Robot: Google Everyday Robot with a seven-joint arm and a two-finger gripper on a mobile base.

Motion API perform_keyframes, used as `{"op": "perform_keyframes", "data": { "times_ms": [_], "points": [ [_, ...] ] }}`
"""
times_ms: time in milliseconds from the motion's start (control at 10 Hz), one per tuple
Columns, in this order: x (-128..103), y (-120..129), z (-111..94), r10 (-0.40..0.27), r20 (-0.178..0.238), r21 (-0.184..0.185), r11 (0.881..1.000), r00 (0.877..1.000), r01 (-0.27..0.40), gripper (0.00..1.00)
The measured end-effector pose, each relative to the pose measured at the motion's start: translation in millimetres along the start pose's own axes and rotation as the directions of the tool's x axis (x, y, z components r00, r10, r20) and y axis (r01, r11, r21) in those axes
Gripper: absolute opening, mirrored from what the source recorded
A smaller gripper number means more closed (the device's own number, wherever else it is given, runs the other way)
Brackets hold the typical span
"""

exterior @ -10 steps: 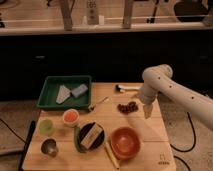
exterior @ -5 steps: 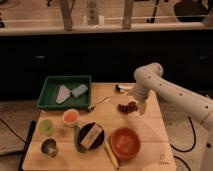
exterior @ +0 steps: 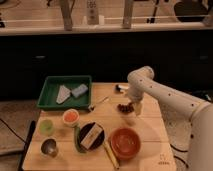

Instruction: Place grapes in red bowl

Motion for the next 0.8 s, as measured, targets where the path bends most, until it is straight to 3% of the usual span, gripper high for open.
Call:
{"op": "perform_keyframes", "data": {
  "times_ms": [500,800],
  "points": [
    [13.4,-1.0,29.1,0.035,-0.016,-0.025,0.999,0.999,-0.035,0.78],
    [25.5,1.6,38.4,0.057,-0.012,-0.039,0.998,0.998,-0.057,0.5]
  ]
}}
